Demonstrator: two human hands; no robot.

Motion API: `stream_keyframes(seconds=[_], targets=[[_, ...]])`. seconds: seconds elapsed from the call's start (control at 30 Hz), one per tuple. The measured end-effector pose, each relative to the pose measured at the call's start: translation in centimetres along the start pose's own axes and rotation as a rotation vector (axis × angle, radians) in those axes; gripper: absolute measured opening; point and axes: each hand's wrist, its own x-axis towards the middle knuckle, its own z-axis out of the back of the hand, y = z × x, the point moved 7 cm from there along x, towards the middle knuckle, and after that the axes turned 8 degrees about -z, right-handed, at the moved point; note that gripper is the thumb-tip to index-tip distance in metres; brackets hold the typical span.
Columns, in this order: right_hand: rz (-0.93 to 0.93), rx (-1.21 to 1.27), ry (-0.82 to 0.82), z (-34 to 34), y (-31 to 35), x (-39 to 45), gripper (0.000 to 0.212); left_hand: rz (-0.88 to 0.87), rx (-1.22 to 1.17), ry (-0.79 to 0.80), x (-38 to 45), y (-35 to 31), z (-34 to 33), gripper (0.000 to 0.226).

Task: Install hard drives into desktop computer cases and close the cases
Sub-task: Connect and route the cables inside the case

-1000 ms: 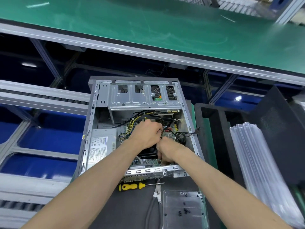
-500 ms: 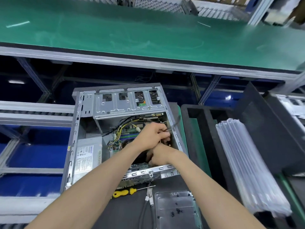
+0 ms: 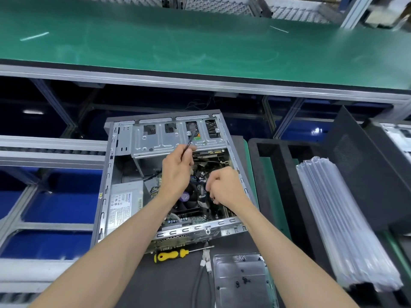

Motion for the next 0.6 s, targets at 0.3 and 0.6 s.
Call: stream_keyframes(seconds=[0.3, 0.6], targets=[[-0.188, -0.182, 0.348, -3.8, -2.3, 1.0, 0.063, -0.062, 0.504, 0.016, 0.0, -0.9, 2.3, 0.055], [-0.114, -0.062, 0.256, -3.0, -1.9, 1.1, 0.025, -0.404, 1.246, 0.280, -2.1, -0.8, 1.0, 0.094]])
